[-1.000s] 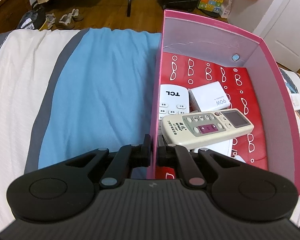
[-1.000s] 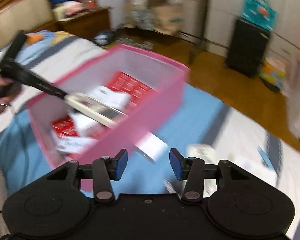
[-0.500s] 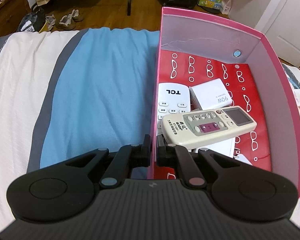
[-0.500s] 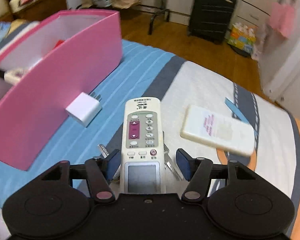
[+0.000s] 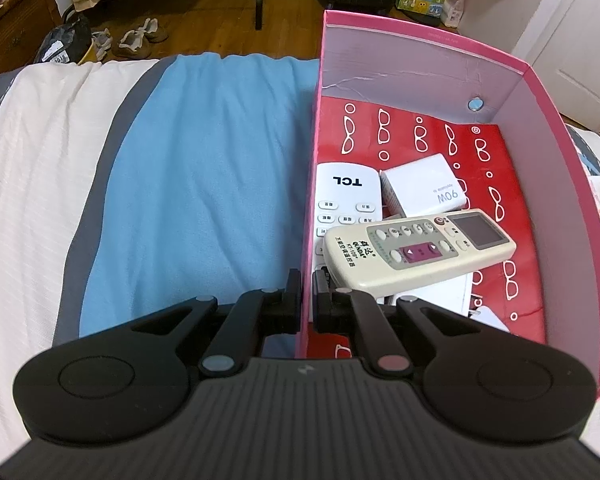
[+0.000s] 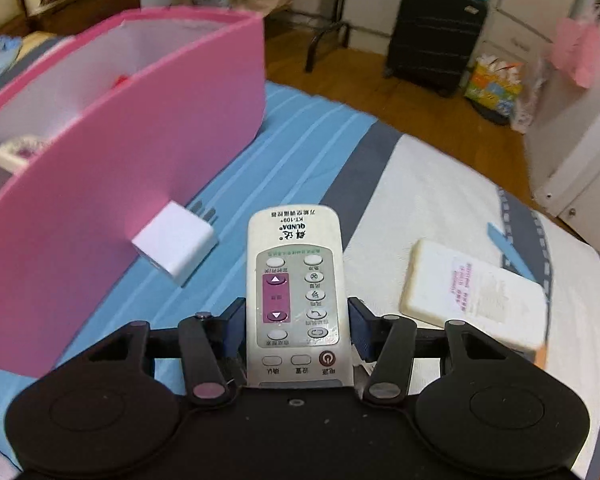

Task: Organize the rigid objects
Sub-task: 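Grasp the second white air-conditioner remote with the right tool, then carry the second remote into the pink box and release it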

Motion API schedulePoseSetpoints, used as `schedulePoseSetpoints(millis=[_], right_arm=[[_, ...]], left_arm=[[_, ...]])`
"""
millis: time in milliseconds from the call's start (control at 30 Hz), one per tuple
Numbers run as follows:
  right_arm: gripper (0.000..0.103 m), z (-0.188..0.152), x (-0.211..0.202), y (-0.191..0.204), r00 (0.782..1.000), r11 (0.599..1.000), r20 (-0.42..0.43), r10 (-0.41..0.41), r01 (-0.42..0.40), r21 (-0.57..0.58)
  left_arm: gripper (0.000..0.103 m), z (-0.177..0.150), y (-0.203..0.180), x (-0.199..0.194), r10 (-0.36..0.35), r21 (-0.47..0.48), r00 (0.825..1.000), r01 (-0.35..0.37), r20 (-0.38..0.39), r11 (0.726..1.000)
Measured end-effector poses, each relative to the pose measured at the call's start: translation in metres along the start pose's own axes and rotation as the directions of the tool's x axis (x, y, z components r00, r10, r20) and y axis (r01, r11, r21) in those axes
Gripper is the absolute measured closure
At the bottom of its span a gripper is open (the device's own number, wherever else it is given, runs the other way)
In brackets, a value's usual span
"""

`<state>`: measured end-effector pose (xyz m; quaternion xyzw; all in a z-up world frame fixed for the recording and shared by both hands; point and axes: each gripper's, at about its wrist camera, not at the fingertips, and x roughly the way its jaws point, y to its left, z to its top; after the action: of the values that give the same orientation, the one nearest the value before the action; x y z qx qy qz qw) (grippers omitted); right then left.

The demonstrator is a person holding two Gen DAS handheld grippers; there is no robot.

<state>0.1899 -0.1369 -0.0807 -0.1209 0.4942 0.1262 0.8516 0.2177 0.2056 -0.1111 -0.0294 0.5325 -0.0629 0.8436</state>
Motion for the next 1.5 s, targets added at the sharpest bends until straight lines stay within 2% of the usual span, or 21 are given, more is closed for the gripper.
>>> schedulePoseSetpoints(millis=[133, 333, 433, 533, 633, 800, 900, 1100, 1200, 1367, 1500], right_arm=[[0.045, -0.002, -0.034, 0.003, 0.996, 0.998, 0.087, -0.008, 0.003, 0.063], [0.046, 0.004, -0.075, 0.021, 0.971, 0.996, 0.24, -0.018, -0.003, 0.085], [0.046, 0.01, -0.099, 0.034, 0.947, 0.997, 0.318, 0.03, -0.051, 0.056], [0.045, 0.019, -0.126, 0.047, 0.913, 0.992, 0.391, 0.112, -0.123, 0.003], [0.045, 0.032, -0.143, 0.061, 0.884, 0.977, 0.418, 0.207, -0.21, -0.041], [0.045, 0.058, -0.146, 0.091, 0.859, 0.928, 0.351, 0.372, -0.35, -0.128], [0.045, 0.072, -0.136, 0.108, 0.866, 0.907, 0.27, 0.42, -0.388, -0.166], [0.045, 0.077, -0.088, 0.135, 0.916, 0.902, 0.08, 0.393, -0.367, -0.227], [0.045, 0.073, -0.068, 0.154, 0.95, 0.895, -0.008, 0.311, -0.296, -0.334], [0.045, 0.081, -0.034, 0.157, 0.953, 0.912, -0.123, 0.276, -0.3, -0.279], [0.045, 0.088, -0.016, 0.159, 0.952, 0.929, -0.122, 0.28, -0.301, -0.213]], left_arm=[[0.099, 0.0, 0.001, -0.001, -0.005, -0.003, 1.0, 0.005, 0.002, 1.0], [0.099, -0.001, 0.002, -0.002, -0.008, -0.006, 1.0, 0.008, 0.005, 1.0], [0.099, 0.0, 0.003, -0.003, -0.01, -0.007, 1.0, 0.01, 0.009, 1.0], [0.099, 0.0, 0.004, -0.003, -0.013, -0.009, 1.0, 0.013, 0.01, 1.0], [0.099, 0.0, 0.004, -0.003, -0.013, -0.01, 1.0, 0.013, 0.011, 1.0], [0.099, 0.0, 0.004, -0.004, -0.015, -0.004, 1.0, 0.016, 0.015, 1.0], [0.099, -0.001, 0.003, -0.006, -0.014, 0.011, 1.0, 0.014, 0.02, 1.0], [0.099, -0.002, 0.003, -0.006, -0.02, 0.005, 0.999, 0.02, 0.024, 1.0], [0.099, -0.003, 0.001, -0.006, -0.013, 0.024, 0.999, 0.012, 0.034, 1.0], [0.099, -0.004, 0.004, -0.007, -0.025, 0.016, 0.999, 0.025, 0.034, 1.0], [0.099, -0.004, 0.002, -0.007, -0.019, 0.02, 0.999, 0.019, 0.036, 1.0]])
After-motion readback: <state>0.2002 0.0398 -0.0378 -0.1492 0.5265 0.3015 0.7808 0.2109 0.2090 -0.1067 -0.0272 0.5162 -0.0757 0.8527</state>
